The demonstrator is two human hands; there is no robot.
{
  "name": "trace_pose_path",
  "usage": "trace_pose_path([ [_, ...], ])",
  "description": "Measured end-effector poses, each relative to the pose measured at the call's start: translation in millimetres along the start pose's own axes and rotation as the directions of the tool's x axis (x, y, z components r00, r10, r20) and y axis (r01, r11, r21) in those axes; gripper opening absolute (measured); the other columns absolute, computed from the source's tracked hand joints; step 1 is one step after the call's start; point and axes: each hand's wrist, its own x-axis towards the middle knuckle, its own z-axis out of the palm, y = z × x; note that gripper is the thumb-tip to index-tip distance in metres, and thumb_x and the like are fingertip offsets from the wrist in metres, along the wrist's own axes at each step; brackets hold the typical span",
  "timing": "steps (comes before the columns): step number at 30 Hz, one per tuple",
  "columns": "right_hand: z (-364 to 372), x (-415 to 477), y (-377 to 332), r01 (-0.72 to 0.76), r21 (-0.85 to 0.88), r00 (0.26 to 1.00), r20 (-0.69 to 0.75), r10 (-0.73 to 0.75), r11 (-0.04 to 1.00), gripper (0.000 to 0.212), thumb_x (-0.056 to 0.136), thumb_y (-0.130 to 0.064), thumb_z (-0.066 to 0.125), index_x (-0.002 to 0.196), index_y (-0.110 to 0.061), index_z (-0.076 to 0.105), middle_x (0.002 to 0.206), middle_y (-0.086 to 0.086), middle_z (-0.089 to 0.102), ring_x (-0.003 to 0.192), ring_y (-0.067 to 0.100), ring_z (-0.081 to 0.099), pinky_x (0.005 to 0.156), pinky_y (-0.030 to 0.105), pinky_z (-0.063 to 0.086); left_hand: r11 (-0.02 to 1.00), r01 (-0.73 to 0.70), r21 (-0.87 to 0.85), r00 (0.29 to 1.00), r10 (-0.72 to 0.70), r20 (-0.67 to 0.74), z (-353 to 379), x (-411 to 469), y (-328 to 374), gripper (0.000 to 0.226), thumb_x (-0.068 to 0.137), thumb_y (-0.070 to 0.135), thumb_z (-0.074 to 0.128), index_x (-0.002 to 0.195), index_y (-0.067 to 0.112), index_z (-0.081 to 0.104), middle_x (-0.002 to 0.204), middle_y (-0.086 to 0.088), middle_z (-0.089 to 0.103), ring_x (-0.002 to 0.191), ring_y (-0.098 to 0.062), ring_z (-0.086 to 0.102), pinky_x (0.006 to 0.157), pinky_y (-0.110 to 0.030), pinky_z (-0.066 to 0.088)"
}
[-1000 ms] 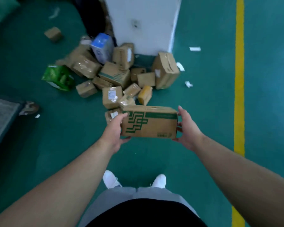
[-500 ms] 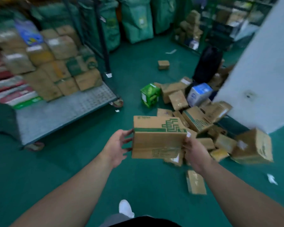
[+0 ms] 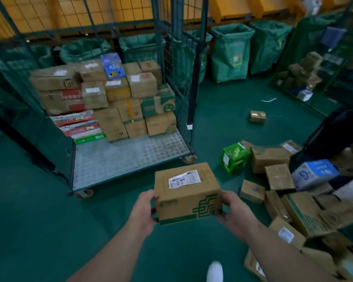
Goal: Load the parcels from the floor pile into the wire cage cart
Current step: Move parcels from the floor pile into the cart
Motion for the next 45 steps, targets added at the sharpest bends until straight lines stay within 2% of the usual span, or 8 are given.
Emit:
trace_pose_path([
  [5,30,80,-51,-0.071,-0.121,0.993,0.080,0.081,0.990,0.053,0.089,-0.063,0.066,0.123,-0.023,0.058,0.125,0.009,0.064,0.117,0.034,0.060,0.101,0.051,0.053,0.997,-0.079,0.015,0.994,0.080,-0.073,29,66,48,0.023,0.083,0.025,0.057,0.103,0.015,0.053,0.093,-0.004,0.055,0.086,-0.022,0.050,0.065,-0.035,0.039],
  [11,71,176,-127,-0.094,-0.185,0.981,0.153,0.123,0.978,0.064,0.082,-0.058,0.076,0.132,-0.024,0.057,0.125,0.013,0.064,0.114,0.032,0.060,0.082,0.041,0.057,0.985,-0.151,-0.078,0.979,0.138,-0.151,68,141,119,0.025,0.094,0.018,0.061,0.118,0.015,0.058,0.116,-0.013,0.066,0.098,-0.025,0.059,0.073,-0.039,0.045],
  [17,136,240,-197,-0.026,-0.242,0.964,0.250,0.089,0.970,0.063,0.080,-0.055,0.078,0.131,-0.024,0.058,0.123,0.012,0.068,0.115,0.030,0.063,0.084,0.042,0.057,0.977,0.101,-0.190,0.984,-0.127,-0.127,81,177,180,0.052,0.083,0.062,0.071,0.122,0.031,0.055,0.130,-0.006,0.055,0.126,-0.041,0.051,0.109,-0.054,0.043],
  [24,226,318,-219,-0.056,-0.254,0.933,0.332,0.142,0.966,0.083,0.064,-0.060,0.086,0.134,-0.025,0.057,0.120,0.013,0.073,0.116,0.033,0.066,0.085,0.045,0.059,0.967,0.037,-0.250,0.975,-0.089,-0.201,46,263,245,0.053,0.077,0.062,0.076,0.116,0.030,0.058,0.122,-0.012,0.066,0.109,-0.037,0.066,0.095,-0.047,0.053],
  [29,297,362,-245,-0.108,-0.292,0.940,0.281,0.194,0.950,0.052,0.087,-0.052,0.068,0.126,-0.019,0.062,0.123,0.017,0.068,0.117,0.035,0.061,0.107,0.054,0.046,0.967,0.053,-0.249,0.977,-0.102,-0.186,6,339,312,0.053,0.076,0.060,0.077,0.114,0.027,0.059,0.118,-0.017,0.068,0.111,-0.037,0.064,0.088,-0.046,0.055],
  [35,369,407,-282,-0.162,-0.193,0.963,0.184,0.198,0.968,0.060,0.083,-0.061,0.070,0.120,-0.014,0.066,0.110,0.016,0.072,0.106,0.035,0.065,0.093,0.050,0.055,0.987,0.042,-0.154,0.984,-0.068,-0.166,-17,408,409,0.052,0.081,0.057,0.075,0.111,0.016,0.063,0.111,-0.017,0.066,0.094,-0.029,0.057,0.071,-0.037,0.051],
  [42,410,470,-297,-0.175,0.017,0.977,0.127,0.172,0.984,0.078,0.068,-0.056,0.085,0.130,-0.014,0.065,0.123,0.013,0.068,0.111,0.033,0.065,0.089,0.047,0.058,0.994,-0.028,-0.103,0.996,0.018,-0.091,9,494,477,0.046,0.091,0.044,0.072,0.125,0.014,0.062,0.139,-0.012,0.057,0.125,-0.032,0.056,0.112,-0.046,0.045],
  [45,425,507,-313,-0.119,0.184,0.993,0.048,0.112,0.976,0.054,0.084,-0.043,0.080,0.127,-0.015,0.065,0.124,0.011,0.069,0.113,0.032,0.066,0.091,0.048,0.058,0.996,-0.029,0.081,0.999,0.030,-0.012,37,529,494,0.031,0.097,0.042,0.066,0.121,0.023,0.062,0.147,-0.003,0.050,0.139,-0.025,0.045,0.118,-0.044,0.036],
])
